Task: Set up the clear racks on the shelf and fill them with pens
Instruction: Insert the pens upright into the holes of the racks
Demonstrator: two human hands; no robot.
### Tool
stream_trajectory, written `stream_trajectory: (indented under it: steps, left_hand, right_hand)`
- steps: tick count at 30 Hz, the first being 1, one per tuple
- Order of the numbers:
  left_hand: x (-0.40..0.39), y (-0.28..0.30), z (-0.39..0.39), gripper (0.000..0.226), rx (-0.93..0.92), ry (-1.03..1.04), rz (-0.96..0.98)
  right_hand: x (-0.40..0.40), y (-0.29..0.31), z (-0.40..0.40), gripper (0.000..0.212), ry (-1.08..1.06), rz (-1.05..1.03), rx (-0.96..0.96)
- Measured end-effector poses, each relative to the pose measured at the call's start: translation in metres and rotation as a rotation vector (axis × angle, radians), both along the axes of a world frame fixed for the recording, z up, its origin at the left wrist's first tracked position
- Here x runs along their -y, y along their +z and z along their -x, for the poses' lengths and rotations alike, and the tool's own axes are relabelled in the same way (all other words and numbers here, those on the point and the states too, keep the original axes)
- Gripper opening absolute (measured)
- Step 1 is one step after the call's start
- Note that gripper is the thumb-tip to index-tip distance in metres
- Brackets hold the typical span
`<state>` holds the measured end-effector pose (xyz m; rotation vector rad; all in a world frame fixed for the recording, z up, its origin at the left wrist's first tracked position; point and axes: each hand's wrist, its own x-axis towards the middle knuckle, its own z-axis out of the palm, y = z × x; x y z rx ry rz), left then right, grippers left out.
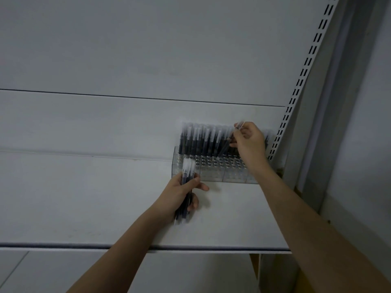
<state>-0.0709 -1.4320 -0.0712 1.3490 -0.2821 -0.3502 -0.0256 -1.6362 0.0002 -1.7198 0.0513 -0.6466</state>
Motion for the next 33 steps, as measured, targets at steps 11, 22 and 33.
stream_trajectory:
  steps: [11, 22, 33]
  left_hand:
    - [0.0, -0.001, -0.002, 0.01, -0.015, -0.009, 0.004]
    - [0.0, 0.0, -0.003, 0.011, -0.019, -0.009, -0.017]
    - [-0.001, 0.003, 0.0, 0.023, -0.022, -0.006, -0.023]
  right_hand:
    - [0.001, -0.002, -0.014, 0.005, -0.091, 0.346, 0.055]
    - [-0.008, -0.026, -0.017, 0.022, -0.091, 0.561, -0.146]
    - [-0.014, -0.034, -0.003, 0.023, -0.214, 0.482, -0.112]
